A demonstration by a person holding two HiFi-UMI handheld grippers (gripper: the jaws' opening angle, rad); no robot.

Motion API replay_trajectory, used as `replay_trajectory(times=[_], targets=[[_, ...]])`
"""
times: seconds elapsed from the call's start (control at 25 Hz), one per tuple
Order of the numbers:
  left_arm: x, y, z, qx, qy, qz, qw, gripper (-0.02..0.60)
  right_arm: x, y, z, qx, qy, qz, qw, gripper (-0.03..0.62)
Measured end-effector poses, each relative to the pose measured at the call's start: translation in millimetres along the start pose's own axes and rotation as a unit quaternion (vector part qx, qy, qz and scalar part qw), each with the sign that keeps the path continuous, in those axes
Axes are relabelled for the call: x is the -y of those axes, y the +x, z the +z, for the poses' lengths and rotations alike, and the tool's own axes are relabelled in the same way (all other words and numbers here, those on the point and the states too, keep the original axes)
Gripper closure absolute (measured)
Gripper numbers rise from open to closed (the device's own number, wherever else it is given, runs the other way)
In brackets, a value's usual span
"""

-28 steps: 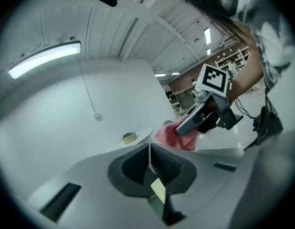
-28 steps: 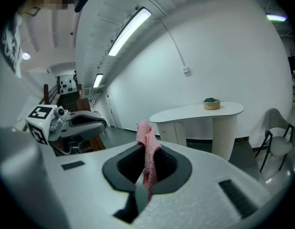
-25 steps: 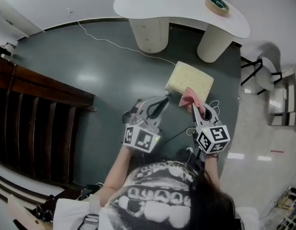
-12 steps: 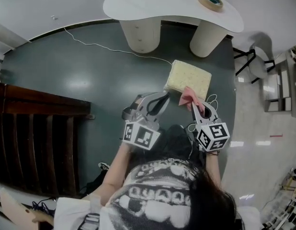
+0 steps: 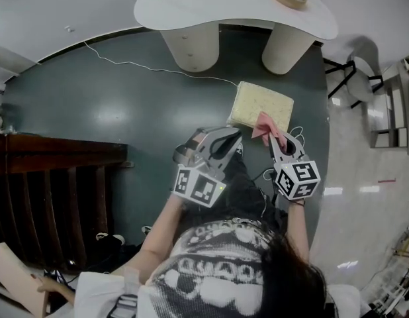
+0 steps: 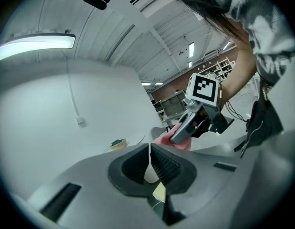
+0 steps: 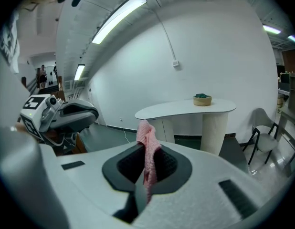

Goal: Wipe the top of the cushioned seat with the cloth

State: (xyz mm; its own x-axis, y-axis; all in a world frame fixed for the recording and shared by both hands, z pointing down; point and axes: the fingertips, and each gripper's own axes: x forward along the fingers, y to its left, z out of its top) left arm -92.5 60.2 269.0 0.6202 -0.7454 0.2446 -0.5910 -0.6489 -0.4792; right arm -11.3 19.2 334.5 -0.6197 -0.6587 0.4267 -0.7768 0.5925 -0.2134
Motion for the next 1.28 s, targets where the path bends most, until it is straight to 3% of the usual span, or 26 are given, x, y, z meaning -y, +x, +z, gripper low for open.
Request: replay_trajectory(times=[0.2, 0.52, 1.04, 1.28], targets=[[-21.9, 38.4, -1.4, 0.001, 0.039, -0.012, 0.9992, 0.569, 41.8, 27.3, 2.0, -0.008, 0.000, -0.013, 1.000, 0.583], [-65.6, 112.8, -10.7, -0.016, 0.058, -0.021, 0.9980, 0.569, 118.5, 88.8, 3.8, -0.038, 0.012, -0.012, 0.999, 0.583], [-79.1, 179.1, -39.5, -0.042, 0.077, -0.056, 0.9946, 0.569, 176.1, 160.4, -38.4, -0.099, 0.040, 0.013, 0.994, 0.583], [-72.5, 205.0, -57.3, -0.042, 0.097, -0.076, 0.9915, 0.569, 195.8, 184.1, -70.9, -0.114, 0.074, 0.000, 0.991, 0.583]])
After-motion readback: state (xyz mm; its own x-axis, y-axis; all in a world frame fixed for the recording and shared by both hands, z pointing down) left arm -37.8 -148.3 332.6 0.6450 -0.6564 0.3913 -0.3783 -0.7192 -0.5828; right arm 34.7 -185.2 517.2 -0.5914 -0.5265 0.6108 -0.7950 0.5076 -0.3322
